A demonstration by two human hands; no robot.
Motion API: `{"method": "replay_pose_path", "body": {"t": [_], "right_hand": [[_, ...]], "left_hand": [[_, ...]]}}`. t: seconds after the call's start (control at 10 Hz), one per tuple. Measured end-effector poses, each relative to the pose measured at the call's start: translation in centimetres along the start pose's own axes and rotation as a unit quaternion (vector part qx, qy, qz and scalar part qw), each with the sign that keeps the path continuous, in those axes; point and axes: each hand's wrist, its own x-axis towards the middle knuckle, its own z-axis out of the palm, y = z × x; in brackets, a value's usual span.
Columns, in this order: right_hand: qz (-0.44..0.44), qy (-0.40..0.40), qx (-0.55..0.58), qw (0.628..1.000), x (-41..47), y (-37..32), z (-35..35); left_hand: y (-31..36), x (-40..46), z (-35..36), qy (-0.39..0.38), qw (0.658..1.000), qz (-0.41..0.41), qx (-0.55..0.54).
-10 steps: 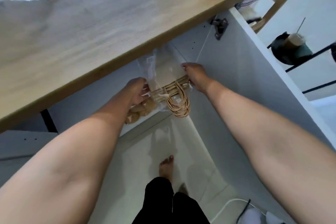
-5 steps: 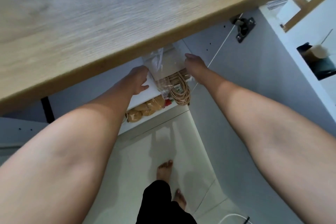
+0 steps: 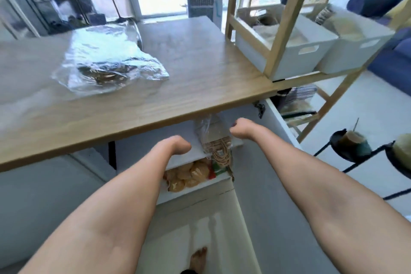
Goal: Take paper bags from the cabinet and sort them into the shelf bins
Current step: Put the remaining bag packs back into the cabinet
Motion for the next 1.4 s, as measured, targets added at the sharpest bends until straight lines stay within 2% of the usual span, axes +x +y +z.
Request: {"method": "replay_pose_path", "body": {"t": [0.1, 0.2, 0.3, 0.4, 0.6, 0.7, 0.8, 0.9, 1.0, 1.1, 1.2, 1.4], "right_hand": [[-0.037, -0.024, -0.054, 0.998, -2.8, -2.9, -2.8], [-0.073, -0.024, -0.092, 0.993, -5.5, -6.9, -5.7], [-0.091, -0.033, -0.049, 0.994, -6.6, -11.3, -8.5], [-0.119, -0.029, 0.016, 0.992, -6.5, -15.2, -9.9], [-0.147, 0.009, 0.12, 0.982, -2.1, -22.1, -9.5], [-0.139, 0.056, 0.156, 0.976, 2.7, -26.0, -8.9], [-0.134, 0.075, 0.187, 0.97, 6.7, -29.2, -8.6], [-0.113, 0.078, 0.215, 0.967, 10.5, -31.7, -8.2], [-0.078, 0.075, 0.252, 0.962, 14.1, -33.7, -8.0], [-0.028, 0.017, 0.302, 0.953, 16.7, -35.6, -7.6], [-0.004, 0.026, 0.295, 0.955, 17.8, -37.0, -7.0], [0.025, 0.016, 0.338, 0.941, 18.0, -37.8, -6.1]], "left_hand": [[-0.9, -3.9, -3.8, 0.007, 0.999, -0.027, -0.021], [-2.3, -7.9, -7.4, -0.051, 0.996, -0.034, -0.068], [-5.2, -10.0, -12.3, 0.049, 0.99, -0.045, -0.123], [-7.8, -10.3, -16.0, 0.188, 0.966, -0.009, -0.177], [-13.8, -7.3, -22.8, 0.319, 0.919, 0.02, -0.233], [-16.7, -3.5, -26.3, 0.382, 0.894, 0.009, -0.236], [-19.4, 0.8, -28.2, 0.386, 0.888, -0.007, -0.248], [-22.4, 5.6, -29.2, 0.331, 0.896, -0.048, -0.291], [-24.2, 9.6, -30.3, 0.285, 0.867, -0.057, -0.406], [-25.0, 12.4, -31.4, 0.231, 0.809, -0.048, -0.538], [-25.4, 13.8, -32.1, 0.187, 0.789, -0.027, -0.584], [-26.1, 14.5, -32.4, 0.128, 0.796, -0.042, -0.59]]}}
